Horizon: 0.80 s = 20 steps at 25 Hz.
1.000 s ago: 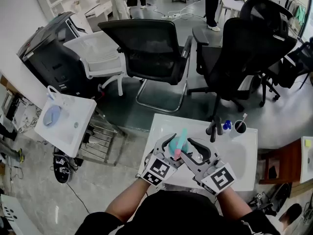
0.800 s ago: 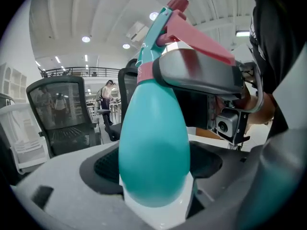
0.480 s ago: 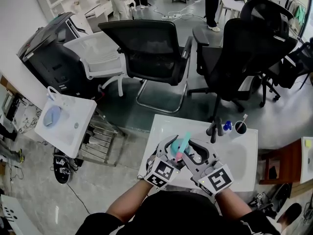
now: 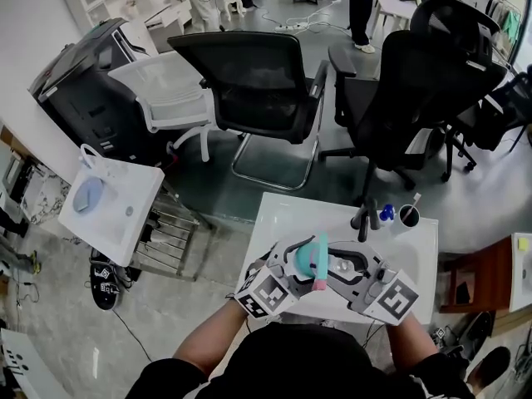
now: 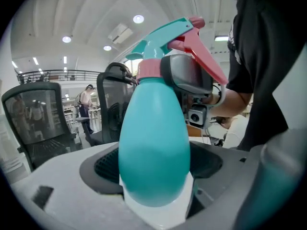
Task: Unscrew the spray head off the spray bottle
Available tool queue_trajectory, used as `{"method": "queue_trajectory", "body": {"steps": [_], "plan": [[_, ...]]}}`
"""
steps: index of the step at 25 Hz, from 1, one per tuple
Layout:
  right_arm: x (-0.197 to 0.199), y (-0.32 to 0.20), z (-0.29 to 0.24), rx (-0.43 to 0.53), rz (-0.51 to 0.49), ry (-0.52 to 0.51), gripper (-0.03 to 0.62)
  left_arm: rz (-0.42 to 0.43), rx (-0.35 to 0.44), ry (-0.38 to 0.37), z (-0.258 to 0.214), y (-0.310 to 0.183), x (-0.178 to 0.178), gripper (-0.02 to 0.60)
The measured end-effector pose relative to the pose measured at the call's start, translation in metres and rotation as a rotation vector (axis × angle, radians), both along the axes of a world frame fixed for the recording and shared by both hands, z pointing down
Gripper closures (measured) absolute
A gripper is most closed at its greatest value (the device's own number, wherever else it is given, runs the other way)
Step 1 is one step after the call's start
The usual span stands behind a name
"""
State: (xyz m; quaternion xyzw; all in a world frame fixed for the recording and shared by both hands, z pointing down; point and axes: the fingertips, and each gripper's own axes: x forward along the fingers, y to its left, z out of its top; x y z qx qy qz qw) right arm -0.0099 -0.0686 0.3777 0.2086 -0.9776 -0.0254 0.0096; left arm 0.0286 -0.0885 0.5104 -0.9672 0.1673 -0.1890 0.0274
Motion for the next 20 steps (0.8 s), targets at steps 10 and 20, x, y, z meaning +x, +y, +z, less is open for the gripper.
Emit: {"method": "queue_trajectory", "body": {"steps": [10,20], "plan": [[-0.003,0.055,-0.001,0.034,-0.383,0.132,0.459,0.497,0.001,0.024,-0.027,0.070,0.004,0.173],[-0.002,0.053,-0.009,-0.075,-0.428,0.014,0.456,0.562,-0.056,0.083,-0.039,0.079,0.013,0.173]]}}
